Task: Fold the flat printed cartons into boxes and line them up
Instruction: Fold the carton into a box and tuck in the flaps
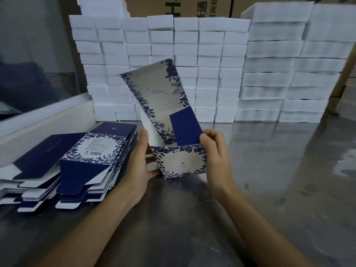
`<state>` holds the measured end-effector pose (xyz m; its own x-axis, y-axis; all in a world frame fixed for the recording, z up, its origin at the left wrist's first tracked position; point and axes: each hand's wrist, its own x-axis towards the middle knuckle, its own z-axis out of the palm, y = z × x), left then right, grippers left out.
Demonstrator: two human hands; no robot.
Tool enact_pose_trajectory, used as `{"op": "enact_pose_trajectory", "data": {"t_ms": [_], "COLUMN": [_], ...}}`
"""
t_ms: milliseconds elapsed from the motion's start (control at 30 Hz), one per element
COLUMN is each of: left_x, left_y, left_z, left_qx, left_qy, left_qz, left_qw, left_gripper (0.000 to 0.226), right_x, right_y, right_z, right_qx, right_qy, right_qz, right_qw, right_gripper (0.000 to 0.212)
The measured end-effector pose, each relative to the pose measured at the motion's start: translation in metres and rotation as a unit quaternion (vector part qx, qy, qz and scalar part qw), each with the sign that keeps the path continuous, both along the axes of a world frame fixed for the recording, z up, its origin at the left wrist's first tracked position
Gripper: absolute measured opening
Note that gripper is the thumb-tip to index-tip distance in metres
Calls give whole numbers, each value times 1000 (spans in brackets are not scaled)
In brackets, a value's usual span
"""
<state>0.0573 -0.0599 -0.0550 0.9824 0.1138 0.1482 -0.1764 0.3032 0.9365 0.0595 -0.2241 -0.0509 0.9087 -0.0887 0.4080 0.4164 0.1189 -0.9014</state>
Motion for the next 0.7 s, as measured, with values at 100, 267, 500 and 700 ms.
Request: {"op": "enact_pose_trajectory", "data": {"t_ms": [100, 267, 500, 700], "left_x": [0, 1, -5, -10], "left_y": [0, 8, 24, 24], "left_z": [1, 4, 20, 30], "left_qx": [-20, -74, 168, 201], "left_qy": [11, -22, -300, -362], "left_qz": [4, 50, 286, 318], "left_qw": [1000, 996, 894, 853], "left_gripper": [91, 67, 29, 37], "right_x": [1, -1, -2, 0], "right_y": [0, 0, 4, 6], "right_z": [-2, -2, -1, -3], "right_qx": [-1, -13, -35, -24], "right_qy": [-17, -62, -67, -52], "right_qz": [3, 5, 30, 30], "right_qw": [1000, 998, 997, 998], "right_gripper": [33, 35, 46, 55]}}
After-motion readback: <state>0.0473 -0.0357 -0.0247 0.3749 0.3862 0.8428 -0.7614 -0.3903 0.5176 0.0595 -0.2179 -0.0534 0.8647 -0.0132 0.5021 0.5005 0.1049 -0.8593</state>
